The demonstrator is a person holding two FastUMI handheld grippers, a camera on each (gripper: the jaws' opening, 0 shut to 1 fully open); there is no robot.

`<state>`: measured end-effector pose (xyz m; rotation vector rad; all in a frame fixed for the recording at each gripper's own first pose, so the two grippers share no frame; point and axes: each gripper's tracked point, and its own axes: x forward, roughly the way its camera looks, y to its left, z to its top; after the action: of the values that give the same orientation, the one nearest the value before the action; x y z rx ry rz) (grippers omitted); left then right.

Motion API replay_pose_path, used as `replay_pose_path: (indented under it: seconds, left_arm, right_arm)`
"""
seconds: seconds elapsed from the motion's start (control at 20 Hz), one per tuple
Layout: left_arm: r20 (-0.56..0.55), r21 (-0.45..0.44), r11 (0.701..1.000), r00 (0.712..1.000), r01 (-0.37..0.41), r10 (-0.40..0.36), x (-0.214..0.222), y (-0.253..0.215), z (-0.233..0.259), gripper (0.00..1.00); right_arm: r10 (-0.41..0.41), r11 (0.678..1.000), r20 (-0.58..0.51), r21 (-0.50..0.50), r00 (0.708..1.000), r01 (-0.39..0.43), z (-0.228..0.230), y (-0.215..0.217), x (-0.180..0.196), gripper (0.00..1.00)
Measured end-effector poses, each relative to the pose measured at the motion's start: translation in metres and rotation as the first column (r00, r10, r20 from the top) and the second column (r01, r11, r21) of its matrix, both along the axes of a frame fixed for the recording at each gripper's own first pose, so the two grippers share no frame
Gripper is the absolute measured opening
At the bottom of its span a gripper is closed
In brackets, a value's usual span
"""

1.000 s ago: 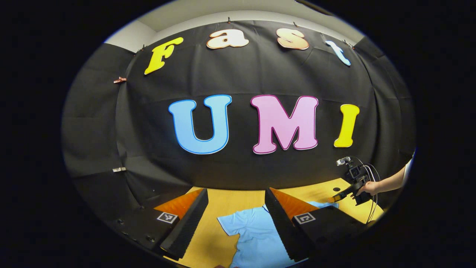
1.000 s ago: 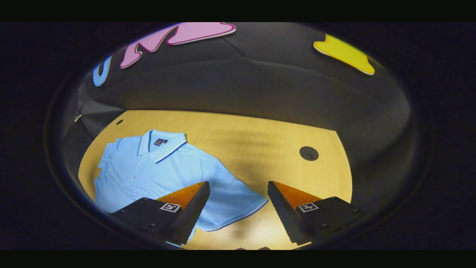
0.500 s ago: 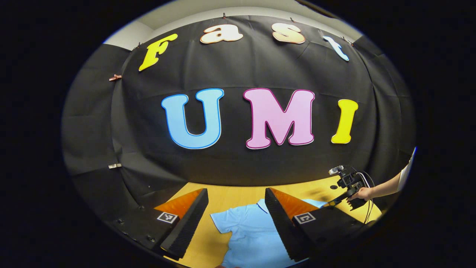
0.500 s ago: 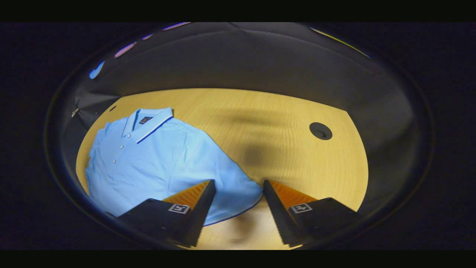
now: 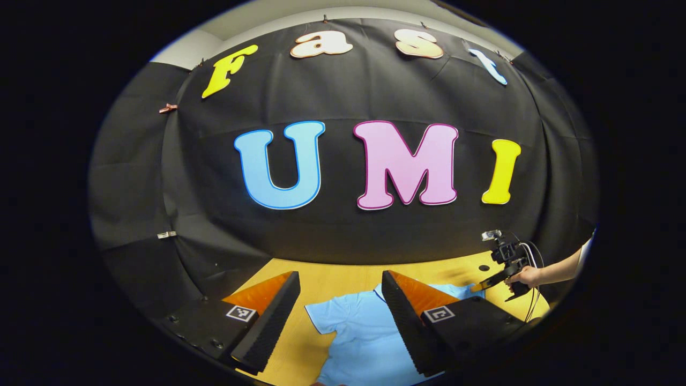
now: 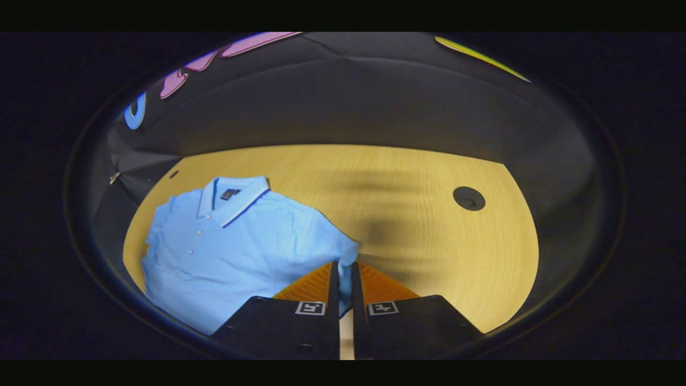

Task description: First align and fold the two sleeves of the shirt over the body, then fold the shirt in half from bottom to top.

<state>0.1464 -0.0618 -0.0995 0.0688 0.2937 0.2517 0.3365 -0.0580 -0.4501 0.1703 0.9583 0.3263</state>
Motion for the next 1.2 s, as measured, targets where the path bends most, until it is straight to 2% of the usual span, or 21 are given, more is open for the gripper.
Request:
replay_pose_path:
  seconds: [0.15,0.3,0.35,0.45,0.5,0.6,0.65,0.7,0.75,0.85,0.9,0.95,1.0,1.2]
  left_arm:
    - [-0.020,0.013,1.000,1.000,0.000,0.001,-0.003,0.014,-0.015,0.98]
    - [-0.031,-0.030,0.999,0.999,0.015,-0.016,-0.003,0.028,-0.026,0.97]
    - [-0.038,-0.046,0.999,0.999,0.021,-0.023,-0.002,0.034,-0.031,0.97]
    - [-0.056,-0.073,0.997,0.998,0.034,-0.038,0.000,0.047,-0.040,0.97]
    - [-0.063,-0.082,0.996,0.997,0.041,-0.046,0.001,0.054,-0.044,0.98]
    - [-0.083,-0.095,0.995,0.995,0.043,-0.051,0.004,0.072,-0.053,0.98]
    - [-0.090,-0.103,0.994,0.995,0.041,-0.050,0.006,0.080,-0.059,0.98]
    - [-0.092,-0.112,0.993,0.994,0.041,-0.052,0.010,0.086,-0.062,0.98]
    - [-0.098,-0.124,0.991,0.994,0.040,-0.052,0.017,0.092,-0.068,0.98]
    - [-0.111,-0.143,0.989,0.992,0.035,-0.051,0.028,0.102,-0.079,0.98]
    - [-0.117,-0.148,0.988,0.992,0.039,-0.057,0.033,0.106,-0.084,0.98]
    - [-0.119,-0.149,0.988,0.991,0.044,-0.062,0.038,0.109,-0.089,0.98]
    - [-0.123,-0.153,0.987,0.990,0.050,-0.069,0.046,0.112,-0.093,0.98]
    - [-0.163,-0.167,0.983,0.981,0.081,-0.108,0.090,0.123,-0.118,0.98]
  right_arm:
    - [0.020,0.999,0.025,0.042,0.999,-0.021,0.024,0.030,0.004,0.09]
    - [0.053,0.998,0.030,0.028,0.998,-0.053,0.026,0.069,0.003,0.19]
    - [0.053,0.998,0.014,0.014,0.998,-0.054,0.022,0.078,0.000,0.14]
    - [0.036,0.999,-0.019,0.005,0.999,-0.036,0.007,0.097,-0.006,0.14]
    - [0.026,1.000,-0.036,0.013,0.999,-0.025,0.002,0.106,-0.010,0.09]
    - [0.024,0.999,-0.065,0.036,0.998,-0.021,-0.002,0.120,-0.019,0.26]
    - [0.028,0.999,-0.067,0.034,0.997,-0.026,-0.007,0.124,-0.022,0.42]
    - [0.042,0.998,-0.054,0.046,0.998,-0.040,-0.005,0.130,-0.025,0.47]
    - [0.058,0.998,-0.037,0.042,0.998,-0.056,0.000,0.132,-0.027,0.67]
    - [0.091,0.995,0.000,0.029,0.996,-0.091,0.008,0.135,-0.029,0.89]
    - [0.101,0.995,0.019,0.023,0.995,-0.102,0.016,0.134,-0.029,0.98]
    - [0.106,0.994,0.040,0.021,0.994,-0.107,0.023,0.134,-0.029,0.92]
    - [0.107,0.994,0.060,0.025,0.992,-0.109,0.032,0.133,-0.029,0.98]
    - [0.102,0.993,0.138,0.045,0.985,-0.109,0.073,0.122,-0.037,0.98]
